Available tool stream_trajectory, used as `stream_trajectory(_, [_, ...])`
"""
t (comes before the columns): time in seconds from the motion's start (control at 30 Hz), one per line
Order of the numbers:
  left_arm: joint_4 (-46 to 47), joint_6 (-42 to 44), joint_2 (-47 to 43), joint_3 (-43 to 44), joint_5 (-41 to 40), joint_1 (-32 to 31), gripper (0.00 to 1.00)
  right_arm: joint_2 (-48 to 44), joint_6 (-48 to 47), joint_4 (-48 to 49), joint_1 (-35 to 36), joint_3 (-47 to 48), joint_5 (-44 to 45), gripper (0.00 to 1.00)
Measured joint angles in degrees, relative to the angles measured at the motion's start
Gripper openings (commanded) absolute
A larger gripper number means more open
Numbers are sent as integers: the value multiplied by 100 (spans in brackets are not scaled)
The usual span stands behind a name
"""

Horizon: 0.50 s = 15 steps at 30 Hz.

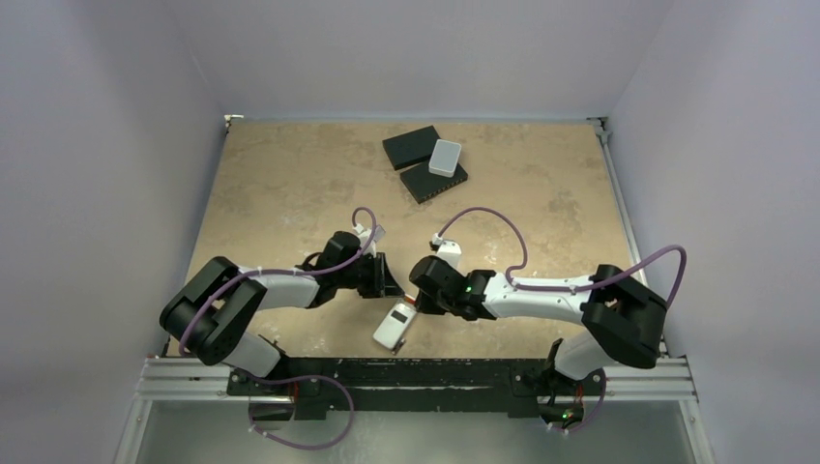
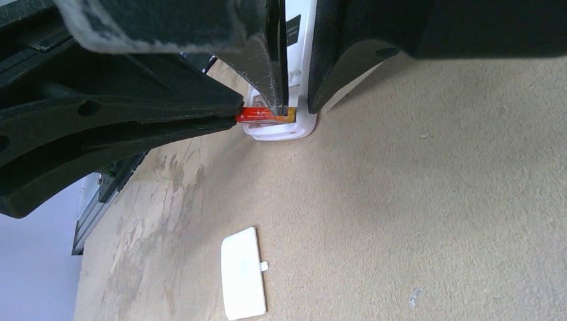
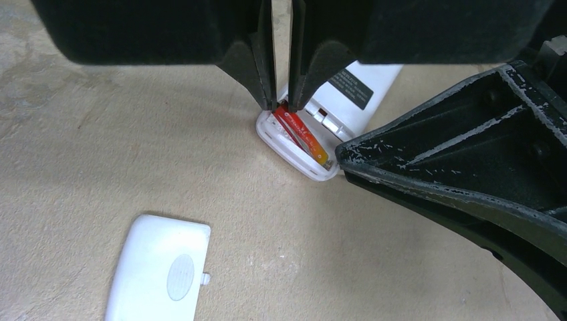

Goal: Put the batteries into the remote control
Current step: Load the battery into the remote control.

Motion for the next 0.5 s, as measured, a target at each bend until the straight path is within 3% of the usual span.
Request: stream_trajectory(0.5, [61, 2, 57, 0, -9, -7, 14, 240, -76, -46, -9, 151, 4, 15])
